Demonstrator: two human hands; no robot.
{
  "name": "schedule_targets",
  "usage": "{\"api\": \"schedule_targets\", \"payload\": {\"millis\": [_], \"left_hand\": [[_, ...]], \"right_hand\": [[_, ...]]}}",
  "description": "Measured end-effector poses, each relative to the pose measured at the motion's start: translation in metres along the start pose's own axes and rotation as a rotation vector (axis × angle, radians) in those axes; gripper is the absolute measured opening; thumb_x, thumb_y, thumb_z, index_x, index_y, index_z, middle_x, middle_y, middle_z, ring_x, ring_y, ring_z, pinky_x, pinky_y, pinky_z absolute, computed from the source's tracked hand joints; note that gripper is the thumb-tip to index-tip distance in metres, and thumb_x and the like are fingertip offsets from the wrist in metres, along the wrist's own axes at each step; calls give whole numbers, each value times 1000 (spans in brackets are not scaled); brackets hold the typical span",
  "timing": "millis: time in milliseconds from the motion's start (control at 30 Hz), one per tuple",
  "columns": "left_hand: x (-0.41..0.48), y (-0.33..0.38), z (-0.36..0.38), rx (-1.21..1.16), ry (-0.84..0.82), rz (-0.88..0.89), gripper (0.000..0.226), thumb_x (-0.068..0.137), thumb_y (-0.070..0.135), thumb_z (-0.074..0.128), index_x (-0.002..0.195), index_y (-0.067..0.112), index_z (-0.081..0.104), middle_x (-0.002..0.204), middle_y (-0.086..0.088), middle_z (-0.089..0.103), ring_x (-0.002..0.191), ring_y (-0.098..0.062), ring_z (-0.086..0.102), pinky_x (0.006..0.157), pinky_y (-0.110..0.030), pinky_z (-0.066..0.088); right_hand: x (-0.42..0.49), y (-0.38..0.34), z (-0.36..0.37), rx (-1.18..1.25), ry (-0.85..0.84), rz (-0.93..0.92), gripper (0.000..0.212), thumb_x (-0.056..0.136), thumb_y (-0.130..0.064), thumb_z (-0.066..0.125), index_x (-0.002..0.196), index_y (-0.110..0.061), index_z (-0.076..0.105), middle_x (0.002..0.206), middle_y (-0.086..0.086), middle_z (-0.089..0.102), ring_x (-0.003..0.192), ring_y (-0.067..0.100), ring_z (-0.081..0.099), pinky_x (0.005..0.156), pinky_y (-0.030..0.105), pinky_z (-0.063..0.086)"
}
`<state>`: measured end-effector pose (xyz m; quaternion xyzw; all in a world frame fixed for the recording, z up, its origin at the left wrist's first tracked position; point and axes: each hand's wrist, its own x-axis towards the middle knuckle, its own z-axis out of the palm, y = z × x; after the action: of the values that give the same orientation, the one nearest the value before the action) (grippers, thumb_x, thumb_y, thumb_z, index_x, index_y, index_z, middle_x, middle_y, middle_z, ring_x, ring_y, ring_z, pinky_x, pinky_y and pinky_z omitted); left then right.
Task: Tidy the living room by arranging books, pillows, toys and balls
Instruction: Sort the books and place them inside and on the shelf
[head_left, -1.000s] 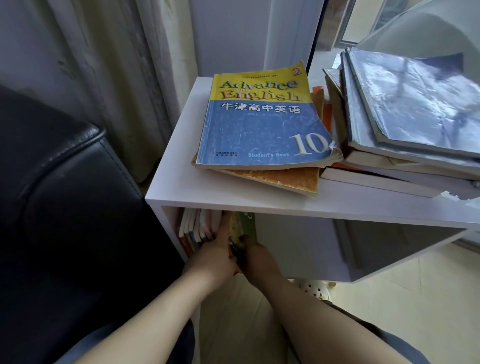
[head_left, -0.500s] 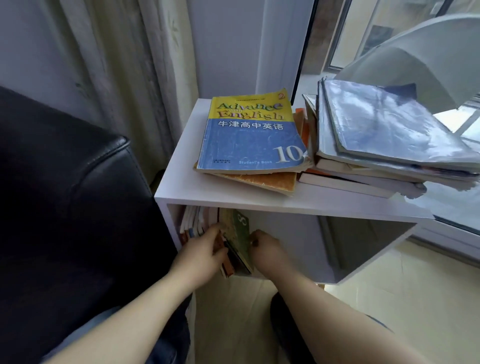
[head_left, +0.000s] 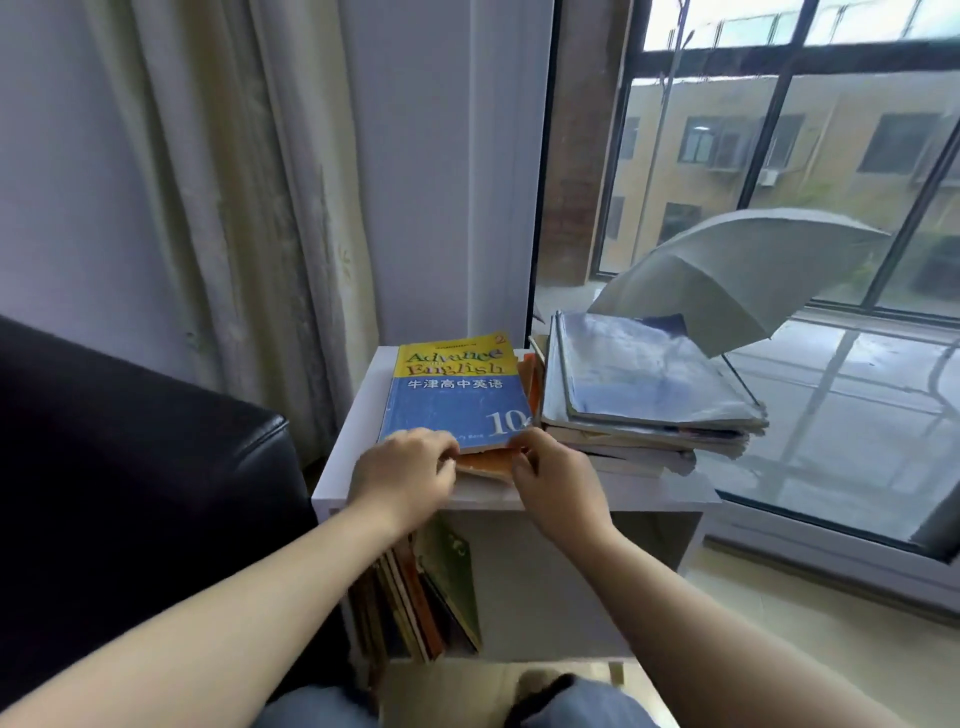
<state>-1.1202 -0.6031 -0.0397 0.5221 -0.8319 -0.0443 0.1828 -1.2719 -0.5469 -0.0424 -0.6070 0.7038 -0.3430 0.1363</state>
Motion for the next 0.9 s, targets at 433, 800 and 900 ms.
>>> {"api": "schedule_targets", "payload": {"millis": [433,800,900], "left_hand": [[88,11,7,100,-599,-172,59,92,58,37,137,19,39,137,-8,40,125,-25,43,104,-38,37],[96,13,-6,157,-732,-137,65,91,60,38,146,27,27,145,-6,28,134,-25,33,107,-35,30],[97,13,-13,140,-767,-136,63,92,59,36,146,27,28,145,-6,26,135,-24,30,109,-36,25]], "right_hand": [[80,36,-43,-460,-37,221,52,93,-49,41,134,-17,42,143,8,41,134,27,33,109,38,28],[97,33,-39,-657,-129,233,36,95,-12,33,128,-3,45,131,25,51,123,39,46,98,41,40],[100,38,-35,-706,-91,167,34,93,-5,33,123,-1,47,121,24,59,114,37,55,90,40,46]]}}
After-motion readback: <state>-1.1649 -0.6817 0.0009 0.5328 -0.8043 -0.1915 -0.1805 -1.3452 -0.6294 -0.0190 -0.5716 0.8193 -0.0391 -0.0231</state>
